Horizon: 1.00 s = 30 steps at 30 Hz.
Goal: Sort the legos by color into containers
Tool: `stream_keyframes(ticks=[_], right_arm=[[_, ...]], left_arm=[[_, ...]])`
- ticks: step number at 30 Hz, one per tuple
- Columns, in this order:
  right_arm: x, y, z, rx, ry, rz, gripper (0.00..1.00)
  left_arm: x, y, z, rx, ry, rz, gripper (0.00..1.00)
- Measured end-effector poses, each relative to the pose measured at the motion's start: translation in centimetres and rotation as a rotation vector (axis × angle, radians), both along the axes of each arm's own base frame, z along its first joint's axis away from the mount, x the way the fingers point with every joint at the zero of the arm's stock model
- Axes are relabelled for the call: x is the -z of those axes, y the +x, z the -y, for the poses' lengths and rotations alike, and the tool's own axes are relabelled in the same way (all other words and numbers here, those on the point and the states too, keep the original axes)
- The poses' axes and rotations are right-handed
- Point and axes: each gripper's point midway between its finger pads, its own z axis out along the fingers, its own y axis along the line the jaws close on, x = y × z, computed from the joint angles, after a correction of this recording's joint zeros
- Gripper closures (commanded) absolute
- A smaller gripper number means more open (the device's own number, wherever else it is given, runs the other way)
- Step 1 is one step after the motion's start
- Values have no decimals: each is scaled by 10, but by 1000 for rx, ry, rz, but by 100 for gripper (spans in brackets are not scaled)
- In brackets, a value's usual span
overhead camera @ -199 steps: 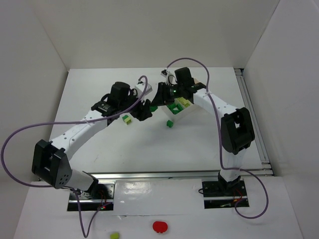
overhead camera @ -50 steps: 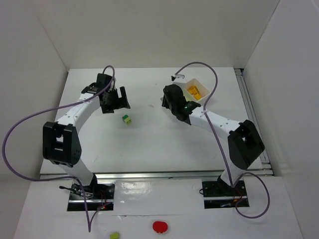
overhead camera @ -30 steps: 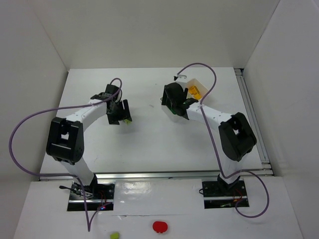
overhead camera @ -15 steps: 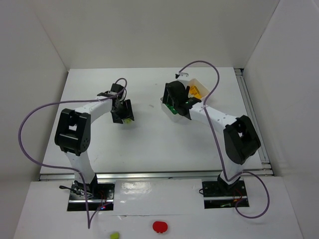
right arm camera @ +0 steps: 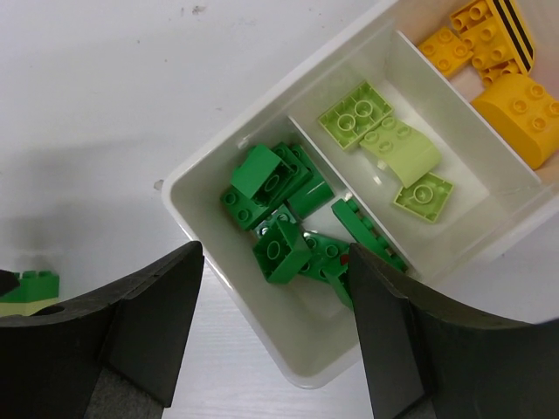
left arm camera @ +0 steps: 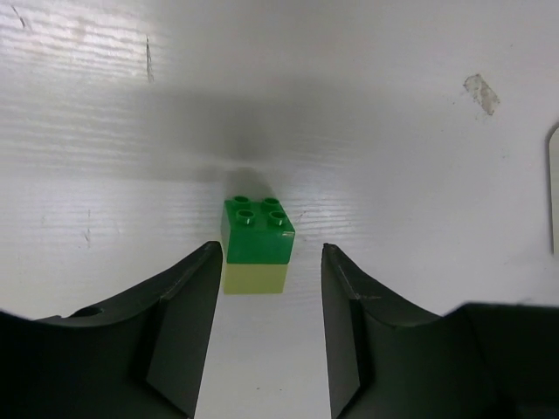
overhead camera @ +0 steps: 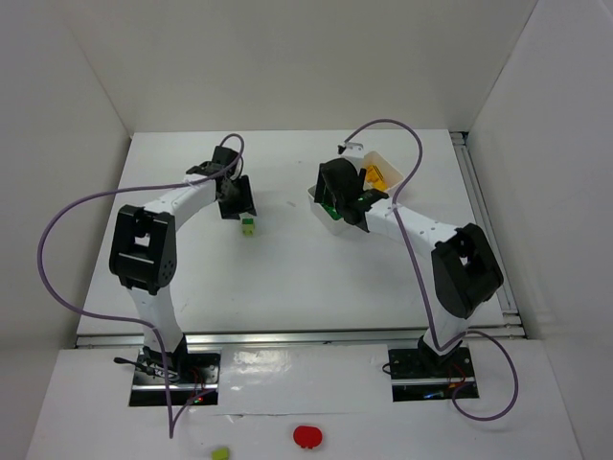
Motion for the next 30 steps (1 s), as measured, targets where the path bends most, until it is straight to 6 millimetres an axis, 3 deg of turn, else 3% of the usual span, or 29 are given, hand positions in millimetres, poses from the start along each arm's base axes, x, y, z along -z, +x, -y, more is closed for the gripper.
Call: stream_keyframes(ticks=[1, 5, 6, 10, 15, 21, 25, 30], right_arm=[[0, 0, 0, 0, 0, 0, 26], [-1, 0, 0, 0, 2, 2, 26], [-2, 0, 0, 1, 2, 3, 26], [-3, 1, 3, 6, 4, 5, 26], [-2, 1, 4, 5, 5, 0, 26], [-2, 0, 1, -7, 11, -4, 26], [-2, 0, 1, -7, 11, -5, 26], [-2, 0, 1, -8, 12, -6, 26]], left_arm=[[-2, 2, 0, 5, -1, 7, 39], [-2, 3, -1, 50, 0, 12, 11], [-2, 2, 0, 59, 0, 10, 1], [1, -3, 2, 105, 12, 3, 0], [15, -21, 11, 167, 51, -36, 12], [20, -29, 23, 214, 118, -37, 23], [26, -30, 17, 202, 152, -49, 32], [27, -28, 12, 189, 174, -49, 33]])
